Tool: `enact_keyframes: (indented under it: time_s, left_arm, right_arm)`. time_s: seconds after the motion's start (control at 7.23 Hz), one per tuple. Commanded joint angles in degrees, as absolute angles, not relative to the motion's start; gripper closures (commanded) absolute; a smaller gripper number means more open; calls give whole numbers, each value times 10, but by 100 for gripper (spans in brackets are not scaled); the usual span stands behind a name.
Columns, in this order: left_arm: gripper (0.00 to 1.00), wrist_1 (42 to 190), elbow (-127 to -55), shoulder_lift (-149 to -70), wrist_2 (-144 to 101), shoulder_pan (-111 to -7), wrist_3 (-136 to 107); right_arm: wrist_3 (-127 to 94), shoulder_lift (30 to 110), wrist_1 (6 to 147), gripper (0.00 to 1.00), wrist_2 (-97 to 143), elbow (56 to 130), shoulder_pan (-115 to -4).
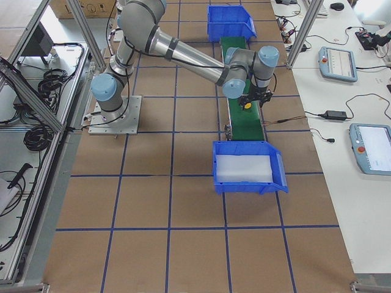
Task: Transport two buttons from left to right
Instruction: 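Lower the right gripper over the yellow button at the belt end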
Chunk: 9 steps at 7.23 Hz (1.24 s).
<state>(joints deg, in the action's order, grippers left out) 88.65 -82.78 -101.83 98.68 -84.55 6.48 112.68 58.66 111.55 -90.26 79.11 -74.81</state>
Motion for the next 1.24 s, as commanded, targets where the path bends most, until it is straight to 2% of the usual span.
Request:
enact_keyframes:
  time_s: [0.0,0.69,1.11]
  left_arm:
    - [0,915,-824,-1017,986,-846,64]
    - [0,939,-821,-1006,986,-855,64]
    - [0,939,-863,-989,983,-854,64]
  right_arm:
    - [1099,580,1121,0,-910,791,-747]
    - [1099,577,1154,0,-917,808,-747]
    - [1099,579,1175,0,-912,830,-747]
